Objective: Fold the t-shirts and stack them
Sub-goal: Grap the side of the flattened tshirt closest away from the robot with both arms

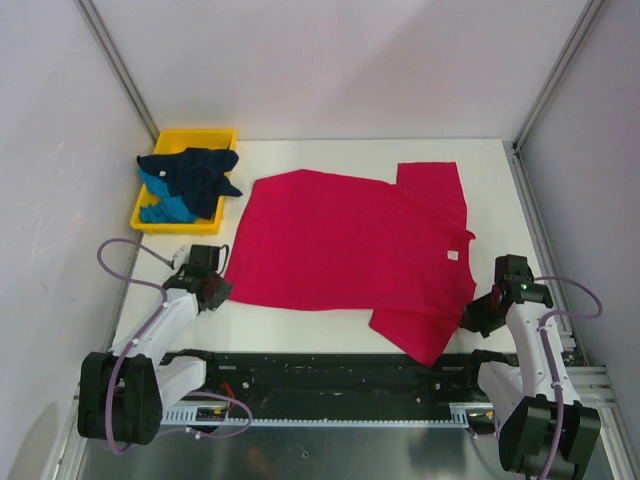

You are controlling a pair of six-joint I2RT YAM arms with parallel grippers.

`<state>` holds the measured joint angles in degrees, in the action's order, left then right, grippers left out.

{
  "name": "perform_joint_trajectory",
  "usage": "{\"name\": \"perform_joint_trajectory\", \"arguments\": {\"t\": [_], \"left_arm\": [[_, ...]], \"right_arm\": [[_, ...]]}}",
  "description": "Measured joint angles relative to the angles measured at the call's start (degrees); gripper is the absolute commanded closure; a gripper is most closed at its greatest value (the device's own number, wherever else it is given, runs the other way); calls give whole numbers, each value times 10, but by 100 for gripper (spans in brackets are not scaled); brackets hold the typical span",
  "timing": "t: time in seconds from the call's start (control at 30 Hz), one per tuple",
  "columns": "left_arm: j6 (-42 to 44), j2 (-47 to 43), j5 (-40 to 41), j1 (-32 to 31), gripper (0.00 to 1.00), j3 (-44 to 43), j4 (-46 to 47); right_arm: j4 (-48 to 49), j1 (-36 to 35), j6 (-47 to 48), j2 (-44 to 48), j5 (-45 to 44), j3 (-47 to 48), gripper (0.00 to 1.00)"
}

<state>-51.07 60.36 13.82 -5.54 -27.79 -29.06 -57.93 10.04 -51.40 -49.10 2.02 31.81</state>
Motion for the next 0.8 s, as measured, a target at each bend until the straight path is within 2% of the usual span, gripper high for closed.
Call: {"name": "perform_joint_trajectory", "arguments": {"t": [0.43, 0.8], "left_arm": [[-17, -86, 1, -6, 100, 28, -59], [-46, -122, 28, -12, 100, 3, -138]], "right_arm": [[-68, 6, 38, 30, 32, 75, 100], [-93, -1, 48, 22, 45, 111, 100]]}}
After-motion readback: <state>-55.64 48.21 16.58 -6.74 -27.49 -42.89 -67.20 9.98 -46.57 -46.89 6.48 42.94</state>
